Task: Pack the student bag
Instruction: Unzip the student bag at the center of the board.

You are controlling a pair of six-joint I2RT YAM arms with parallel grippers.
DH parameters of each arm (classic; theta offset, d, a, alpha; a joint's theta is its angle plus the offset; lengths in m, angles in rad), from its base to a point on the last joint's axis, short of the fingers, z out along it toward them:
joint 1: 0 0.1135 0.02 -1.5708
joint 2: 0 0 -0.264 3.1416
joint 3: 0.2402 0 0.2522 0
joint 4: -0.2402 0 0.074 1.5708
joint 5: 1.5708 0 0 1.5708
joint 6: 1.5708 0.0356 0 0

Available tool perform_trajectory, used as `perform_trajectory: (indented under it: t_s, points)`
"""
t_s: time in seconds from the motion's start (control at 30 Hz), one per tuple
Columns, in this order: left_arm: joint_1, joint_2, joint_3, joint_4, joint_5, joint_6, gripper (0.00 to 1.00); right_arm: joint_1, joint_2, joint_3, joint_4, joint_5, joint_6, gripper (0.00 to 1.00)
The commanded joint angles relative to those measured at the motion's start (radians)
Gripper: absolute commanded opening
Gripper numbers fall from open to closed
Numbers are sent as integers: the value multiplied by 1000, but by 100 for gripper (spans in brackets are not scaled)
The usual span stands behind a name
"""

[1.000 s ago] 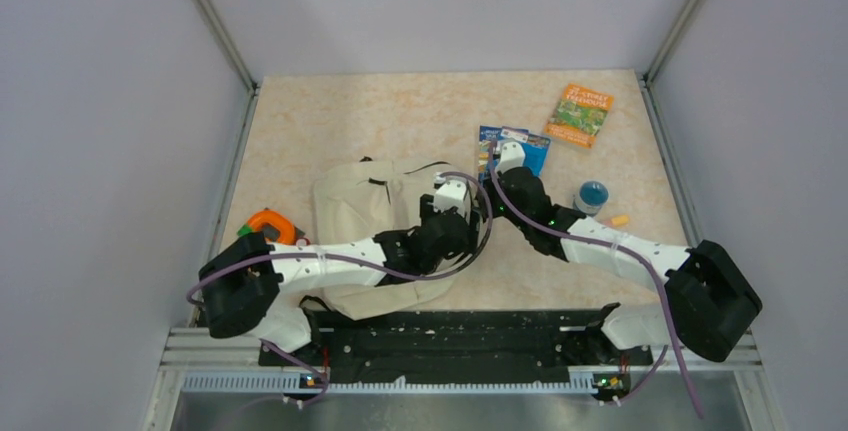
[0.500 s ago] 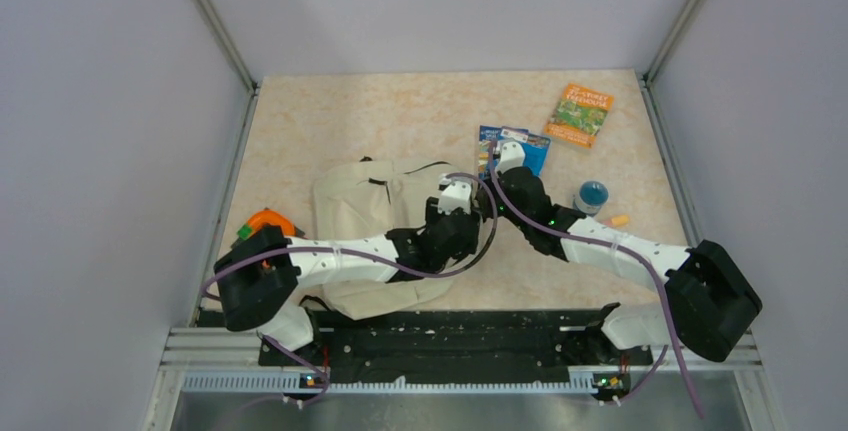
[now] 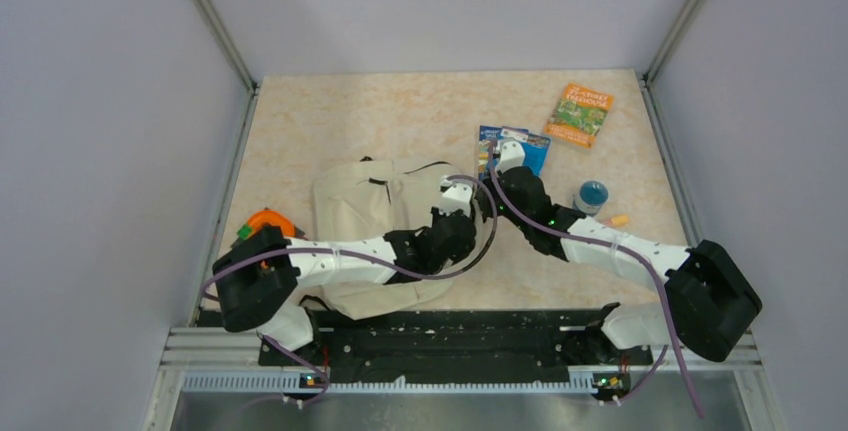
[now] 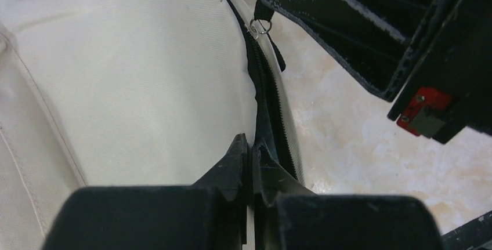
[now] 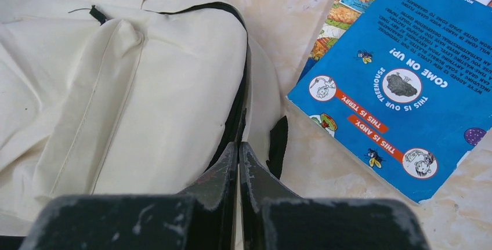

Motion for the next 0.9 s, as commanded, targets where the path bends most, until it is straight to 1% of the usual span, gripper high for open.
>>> perform_trajectory:
  t_s: [0.0,0.1,0.23,0.6,0.73,0.87]
  points:
    - [1,-70,-61,140,69,53,0,-11,-17,22,62,9,-13,0]
    - [1,-99,-102,208,147,114,0,-11,-8,28,61,11,-14,0]
    - [1,-119,-114,225,282,186,0,-11,4,37,65,3,-15,0]
    - [1,-201,-193,316,638,288,0,-26,51,58,62,-49,4,0]
    - [0,-215,-209,325,729,290,0,-30,61,63,71,-64,7,0]
    - [-1,-230,-228,334,772,275,0,-33,75,69,73,-70,9,0]
